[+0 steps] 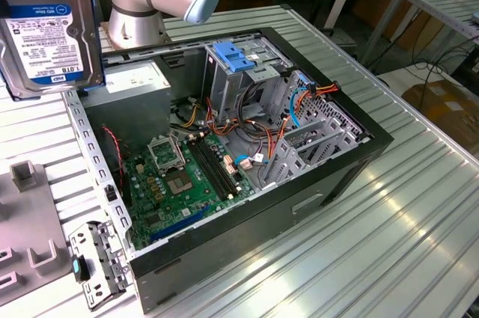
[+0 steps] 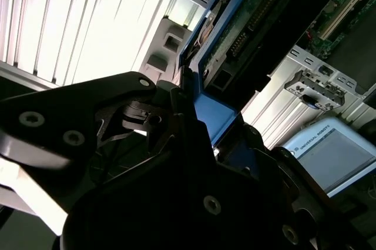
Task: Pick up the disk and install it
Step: 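Pick up the disk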
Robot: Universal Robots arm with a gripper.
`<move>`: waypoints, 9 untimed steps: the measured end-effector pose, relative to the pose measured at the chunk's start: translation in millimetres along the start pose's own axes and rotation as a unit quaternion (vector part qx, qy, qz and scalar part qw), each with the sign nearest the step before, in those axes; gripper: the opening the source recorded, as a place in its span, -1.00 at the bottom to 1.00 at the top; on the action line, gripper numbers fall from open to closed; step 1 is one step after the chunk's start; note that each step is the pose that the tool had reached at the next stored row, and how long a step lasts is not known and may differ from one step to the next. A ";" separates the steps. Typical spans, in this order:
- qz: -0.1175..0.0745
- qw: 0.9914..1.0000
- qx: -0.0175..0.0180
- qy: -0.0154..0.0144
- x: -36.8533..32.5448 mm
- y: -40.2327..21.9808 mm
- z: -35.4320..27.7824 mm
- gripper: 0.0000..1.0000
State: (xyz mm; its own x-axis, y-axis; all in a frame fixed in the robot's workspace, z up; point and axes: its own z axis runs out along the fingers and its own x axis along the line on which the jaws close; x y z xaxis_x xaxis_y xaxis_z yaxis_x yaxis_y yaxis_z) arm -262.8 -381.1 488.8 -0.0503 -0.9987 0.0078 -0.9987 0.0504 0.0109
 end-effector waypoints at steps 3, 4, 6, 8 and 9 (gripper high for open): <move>0.000 1.000 0.000 0.000 -0.2 -4.2 0.0 -0.26; 0.000 1.000 0.000 0.000 -0.3 -5.5 -0.1 -0.26; 0.000 1.000 0.000 0.000 -0.4 -8.9 -0.1 -0.26; 0.000 1.000 0.000 0.000 -0.6 -12.6 -0.2 -0.26; 0.000 1.000 0.000 0.000 -0.7 -15.4 -0.2 -0.26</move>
State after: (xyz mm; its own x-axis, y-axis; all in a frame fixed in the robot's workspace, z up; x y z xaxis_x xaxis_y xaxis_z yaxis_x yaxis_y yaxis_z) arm -247.4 -381.1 488.8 -0.0503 -0.9987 0.0078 -0.9987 0.0504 0.0109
